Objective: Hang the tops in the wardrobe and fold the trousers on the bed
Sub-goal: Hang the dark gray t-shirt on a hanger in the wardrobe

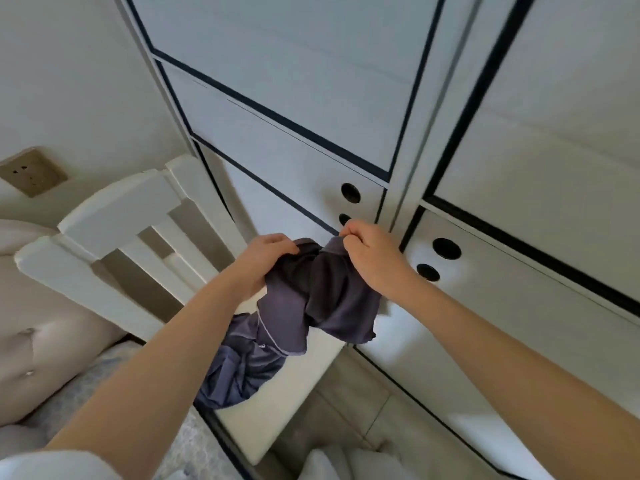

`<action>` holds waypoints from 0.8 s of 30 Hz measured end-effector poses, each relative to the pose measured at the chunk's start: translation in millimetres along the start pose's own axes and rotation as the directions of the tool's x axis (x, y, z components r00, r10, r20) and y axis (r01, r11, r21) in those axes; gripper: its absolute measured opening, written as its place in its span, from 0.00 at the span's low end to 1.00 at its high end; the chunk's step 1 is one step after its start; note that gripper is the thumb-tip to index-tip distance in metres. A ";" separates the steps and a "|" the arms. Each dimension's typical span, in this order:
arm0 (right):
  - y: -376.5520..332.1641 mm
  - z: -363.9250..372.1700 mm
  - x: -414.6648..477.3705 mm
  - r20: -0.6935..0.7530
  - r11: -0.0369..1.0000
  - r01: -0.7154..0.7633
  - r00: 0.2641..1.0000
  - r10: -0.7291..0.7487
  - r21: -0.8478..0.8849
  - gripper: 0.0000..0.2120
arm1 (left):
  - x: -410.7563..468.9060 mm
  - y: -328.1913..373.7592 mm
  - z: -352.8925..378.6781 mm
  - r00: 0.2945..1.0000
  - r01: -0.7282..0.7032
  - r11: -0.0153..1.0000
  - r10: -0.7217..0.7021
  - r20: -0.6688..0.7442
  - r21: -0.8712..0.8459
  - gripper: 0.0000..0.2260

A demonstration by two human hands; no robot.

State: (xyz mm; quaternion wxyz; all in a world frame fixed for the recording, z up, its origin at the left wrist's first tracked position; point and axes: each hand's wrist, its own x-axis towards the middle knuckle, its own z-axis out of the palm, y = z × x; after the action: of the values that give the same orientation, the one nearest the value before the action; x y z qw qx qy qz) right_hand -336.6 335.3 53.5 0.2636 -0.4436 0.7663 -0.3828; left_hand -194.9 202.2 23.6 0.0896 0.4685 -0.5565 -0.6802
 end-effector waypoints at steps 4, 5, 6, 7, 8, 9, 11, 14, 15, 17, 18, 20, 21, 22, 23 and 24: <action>30.9 -32.5 -51.4 -0.017 0.996 -0.091 0.996 0.091 0.016 0.12 | -15.4 0.2 53.2 0.980 0.033 0.979 -0.071 0.185 0.200 0.19; 38.0 -42.0 -64.8 -0.024 0.994 -0.104 0.994 0.104 0.016 0.10 | -21.0 0.4 65.9 0.968 0.026 0.971 -0.084 0.236 0.239 0.21; 44.6 -51.7 -78.6 -0.022 0.993 -0.118 0.993 0.118 0.011 0.09 | -27.1 0.9 78.8 0.956 0.010 0.961 -0.090 0.280 0.275 0.22; 51.0 -61.7 -93.3 -0.014 0.991 -0.132 0.991 0.132 0.002 0.09 | -34.2 2.2 93.3 0.943 -0.014 0.953 -0.088 0.320 0.304 0.23; 57.4 -71.5 -108.9 -0.006 0.990 -0.144 0.990 0.144 -0.007 0.09 | -39.7 2.4 108.3 0.934 -0.039 0.944 -0.082 0.347 0.328 0.22; 64.2 -81.1 -123.9 -0.009 0.988 -0.156 0.988 0.156 -0.010 0.09 | -46.3 2.7 123.8 0.927 -0.061 0.935 -0.077 0.367 0.350 0.19; 76.9 -101.0 -155.3 -0.029 0.981 -0.193 0.981 0.193 -0.008 0.08 | -60.8 1.1 156.7 0.909 -0.088 0.921 -0.081 0.408 0.380 0.14; 98.5 -130.8 -200.3 -0.012 0.962 -0.266 0.964 0.266 -0.061 0.15 | -86.7 -5.9 204.7 0.875 -0.172 0.853 -0.098 0.474 0.493 0.09; 106.2 -141.1 -215.6 -0.002 0.954 -0.286 0.958 0.287 -0.088 0.17 | -96.0 -9.9 221.0 0.864 -0.217 0.808 -0.102 0.493 0.547 0.10; 122.9 -162.2 -247.9 0.012 0.943 -0.305 0.951 0.310 -0.136 0.18 | -115.4 -20.1 255.4 0.847 -0.327 0.714 -0.069 0.527 0.619 0.07; 131.7 -173.0 -265.0 0.020 0.937 -0.312 0.948 0.319 -0.158 0.18 | -125.0 -25.1 273.2 0.838 -0.378 0.679 -0.039 0.545 0.630 0.03; 150.0 -193.3 -301.3 0.048 0.929 -0.322 0.941 0.336 -0.183 0.17 | -145.4 -35.2 306.3 0.817 -0.445 0.651 0.014 0.576 0.615 0.06; 158.9 -202.5 -319.2 0.059 0.929 -0.321 0.940 0.336 -0.185 0.16 | -154.1 -39.9 320.7 0.804 -0.469 0.652 0.036 0.593 0.596 0.08; 167.5 -210.9 -337.4 0.062 0.930 -0.318 0.940 0.334 -0.182 0.15 | -162.6 -44.7 334.1 0.789 -0.487 0.658 0.050 0.612 0.574 0.10; 175.9 -219.4 -355.4 0.057 0.930 -0.320 0.941 0.335 -0.180 0.15 | -170.4 -49.4 347.7 0.772 -0.502 0.665 0.056 0.633 0.553 0.10; 184.2 -227.6 -372.9 0.043 0.929 -0.328 0.940 0.339 -0.174 0.14 | -177.8 -53.7 361.0 0.754 -0.510 0.678 0.056 0.654 0.529 0.10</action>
State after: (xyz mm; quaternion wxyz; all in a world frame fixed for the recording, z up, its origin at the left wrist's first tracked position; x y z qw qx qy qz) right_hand -419.6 802.1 55.5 0.3148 -0.3407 0.8494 -0.2519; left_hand -342.7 579.1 52.9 -0.1551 0.1346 -0.8333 -0.5132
